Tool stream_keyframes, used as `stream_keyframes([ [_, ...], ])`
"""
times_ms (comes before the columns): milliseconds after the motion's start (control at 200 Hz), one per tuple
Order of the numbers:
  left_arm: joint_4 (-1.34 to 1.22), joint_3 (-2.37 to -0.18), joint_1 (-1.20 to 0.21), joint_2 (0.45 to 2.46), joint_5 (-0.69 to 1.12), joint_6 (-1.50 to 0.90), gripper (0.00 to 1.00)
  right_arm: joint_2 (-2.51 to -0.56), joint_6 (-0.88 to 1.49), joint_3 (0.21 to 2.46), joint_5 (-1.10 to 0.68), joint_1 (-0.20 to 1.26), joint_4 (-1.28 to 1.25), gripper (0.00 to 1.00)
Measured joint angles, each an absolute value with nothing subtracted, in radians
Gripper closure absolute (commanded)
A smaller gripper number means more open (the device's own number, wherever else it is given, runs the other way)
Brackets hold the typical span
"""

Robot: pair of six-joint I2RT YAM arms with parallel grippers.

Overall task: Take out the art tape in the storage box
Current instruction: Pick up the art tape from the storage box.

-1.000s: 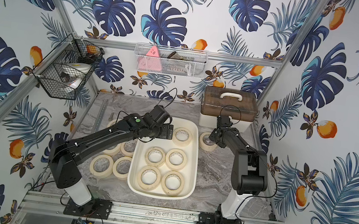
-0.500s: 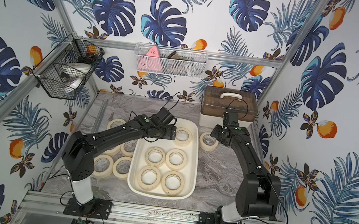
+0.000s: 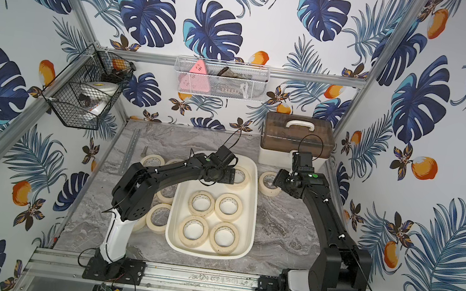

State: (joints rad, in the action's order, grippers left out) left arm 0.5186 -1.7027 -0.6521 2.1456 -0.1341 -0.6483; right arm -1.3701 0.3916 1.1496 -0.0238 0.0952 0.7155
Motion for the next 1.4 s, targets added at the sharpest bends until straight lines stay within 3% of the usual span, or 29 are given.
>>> stream_keyframes([
  [265,0.493,-1.766,-0.645,2.260,-0.147,-0.656,0.27,-1.329,0.392,1.142,-0.027,0.095,0.723,0.33],
  [645,0.461,-1.765,-0.643,2.278,-0.163,-0.656,0.82,-1.286,0.393,1.095,-0.027,0.095,0.723,0.34],
  [720,0.473,-1.761,-0.642,2.266,-0.162,-0.656,0.88,-1.287,0.393,1.095,-0.028,0.095,0.724,0.34],
  [906,0.505,-1.760,-0.646,2.212,-0.172,-0.656,0.94,-1.285,0.393,1.102,-0.041,0.095,0.725,0.35],
  [1401,0.702,-1.909,-0.770,2.119,-0.215,-0.630,0.93,-1.205,0.382,1.192,-0.160,0.095,0.754,0.36],
])
